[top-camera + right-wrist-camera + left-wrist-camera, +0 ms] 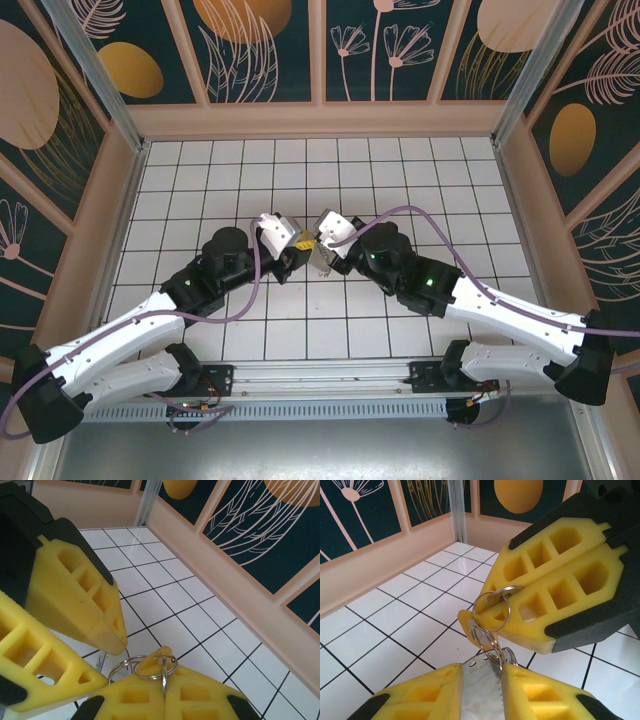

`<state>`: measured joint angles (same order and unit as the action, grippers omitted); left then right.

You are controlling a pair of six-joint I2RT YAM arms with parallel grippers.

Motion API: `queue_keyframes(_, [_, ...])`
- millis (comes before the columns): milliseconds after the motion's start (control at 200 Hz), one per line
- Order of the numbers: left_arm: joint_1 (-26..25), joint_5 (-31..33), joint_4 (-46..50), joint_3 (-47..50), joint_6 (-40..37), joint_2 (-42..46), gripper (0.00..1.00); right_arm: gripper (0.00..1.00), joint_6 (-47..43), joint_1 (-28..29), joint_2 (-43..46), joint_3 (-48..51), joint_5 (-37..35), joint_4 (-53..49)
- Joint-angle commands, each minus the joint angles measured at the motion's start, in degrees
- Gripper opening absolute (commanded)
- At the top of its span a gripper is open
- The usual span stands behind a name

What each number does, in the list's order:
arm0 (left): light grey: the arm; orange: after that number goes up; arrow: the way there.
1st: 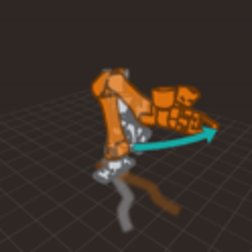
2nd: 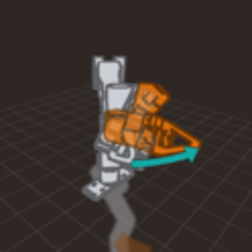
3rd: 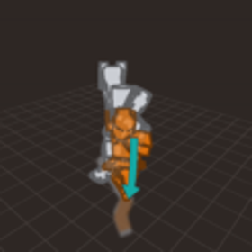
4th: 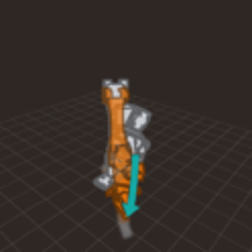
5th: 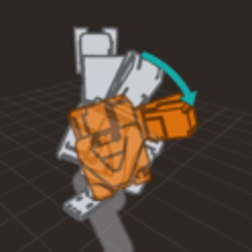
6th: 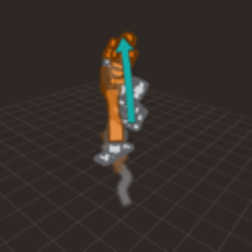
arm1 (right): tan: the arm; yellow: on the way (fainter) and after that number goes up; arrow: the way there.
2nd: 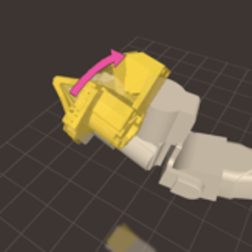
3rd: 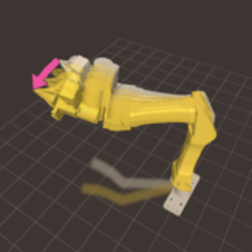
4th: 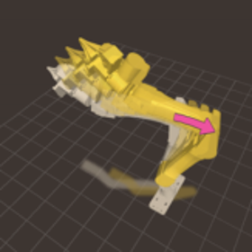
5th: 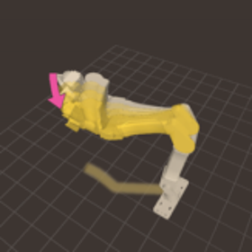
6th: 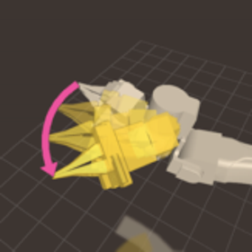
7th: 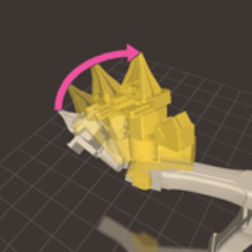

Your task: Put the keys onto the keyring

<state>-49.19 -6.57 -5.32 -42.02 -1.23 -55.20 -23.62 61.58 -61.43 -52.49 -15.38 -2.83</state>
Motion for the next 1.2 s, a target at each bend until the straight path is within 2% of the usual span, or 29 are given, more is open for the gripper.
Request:
queue_keyframes(0, [0.0,-0.9,-1.2,-1.8,-0.7,0.0,0.28,0.0,1.3,0.1,1.1,-0.3,0.8,2.5])
queue_keyframes(120, [0.0,-1.7,-1.4,-2.0,-0.6,0.3,0.31,0.0,1.6,0.1,1.1,-0.1,0.6,2.5])
queue_keyframes(475, [0.0,-0.7,-3.1,-2.3,-0.4,-0.6,0.28,0.0,1.8,0.2,1.1,0.3,1.4,2.7])
queue_keyframes(525, [0.0,-0.9,-3.1,-2.6,-0.5,-1.1,0.26,0.0,1.9,0.2,1.1,0.5,1.5,2.8])
queue_keyframes(621, [0.0,-0.9,-3.0,-3.1,-0.8,-1.7,0.14,0.0,1.9,0.3,1.2,0.6,1.4,2.6])
queue_keyframes(786, [0.0,-0.1,-2.9,-2.9,-1.1,-1.8,0.0,0.0,1.9,0.4,2.0,1.0,1.3,2.6])
queue_keyframes(1196, [0.0,-0.9,-5.4,-0.1,-2.0,2.5,0.0,0.0,1.5,0.6,4.3,3.2,2.8,2.4])
